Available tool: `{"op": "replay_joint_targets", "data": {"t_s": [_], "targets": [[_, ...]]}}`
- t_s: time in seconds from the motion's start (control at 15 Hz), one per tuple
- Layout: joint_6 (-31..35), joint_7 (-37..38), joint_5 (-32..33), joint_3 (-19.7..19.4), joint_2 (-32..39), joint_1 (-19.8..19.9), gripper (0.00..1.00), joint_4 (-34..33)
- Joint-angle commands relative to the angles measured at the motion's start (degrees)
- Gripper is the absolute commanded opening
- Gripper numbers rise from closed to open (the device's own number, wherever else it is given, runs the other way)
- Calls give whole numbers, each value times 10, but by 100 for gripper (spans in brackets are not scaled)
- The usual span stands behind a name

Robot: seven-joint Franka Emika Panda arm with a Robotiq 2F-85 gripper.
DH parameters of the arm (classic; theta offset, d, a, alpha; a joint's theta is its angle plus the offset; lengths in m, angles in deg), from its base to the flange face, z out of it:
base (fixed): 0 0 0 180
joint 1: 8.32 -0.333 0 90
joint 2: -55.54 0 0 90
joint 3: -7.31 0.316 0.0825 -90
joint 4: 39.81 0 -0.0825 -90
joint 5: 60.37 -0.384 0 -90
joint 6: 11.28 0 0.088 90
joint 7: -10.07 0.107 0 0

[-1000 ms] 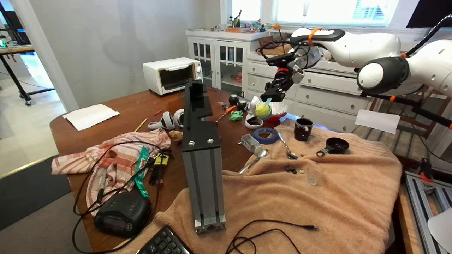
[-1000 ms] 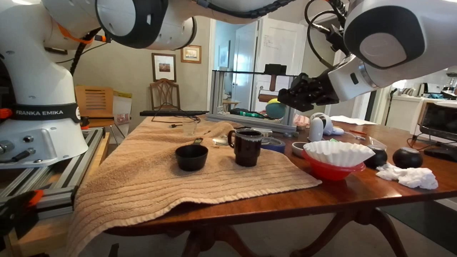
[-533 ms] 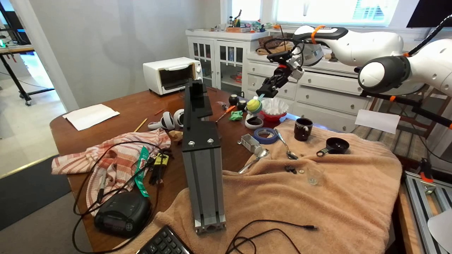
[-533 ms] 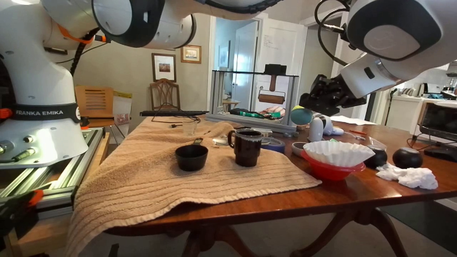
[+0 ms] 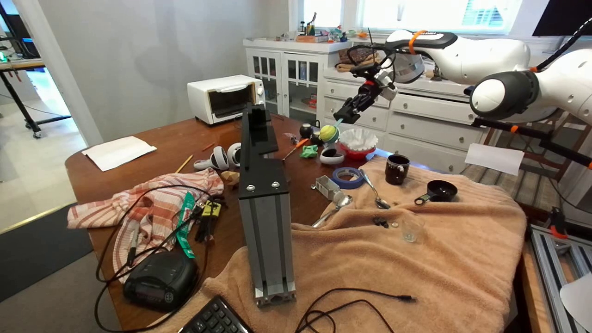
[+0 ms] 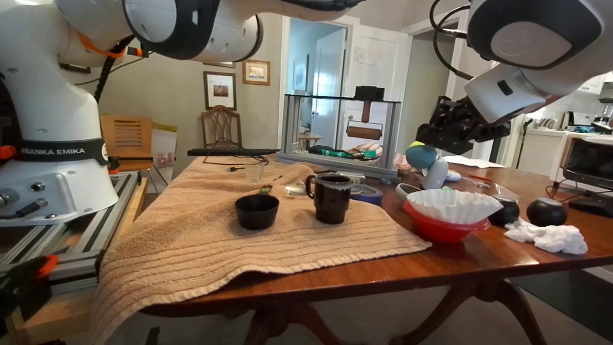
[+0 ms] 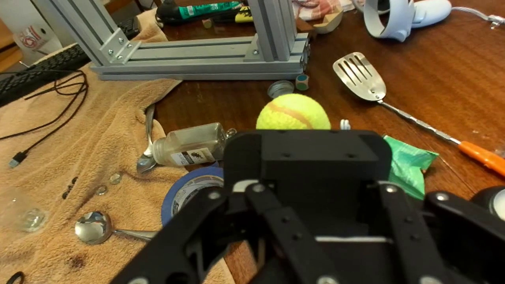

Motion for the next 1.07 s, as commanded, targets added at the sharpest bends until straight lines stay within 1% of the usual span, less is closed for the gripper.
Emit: {"op": "replay_joint_targets", "data": {"t_s": [0.0, 0.13, 0.4, 0.53, 0.73, 1.0], "targets": [[2, 1, 7, 2, -8, 1, 22, 10], [-18, 19, 3, 6, -18, 7, 22, 13], [-32, 41, -13, 23, -43, 13, 22, 11], [-19, 44, -13, 25, -55, 14, 22, 9], [-4, 44, -5, 16, -69, 20, 22, 9], [30, 60, -3, 7, -68, 33, 22, 10]]}}
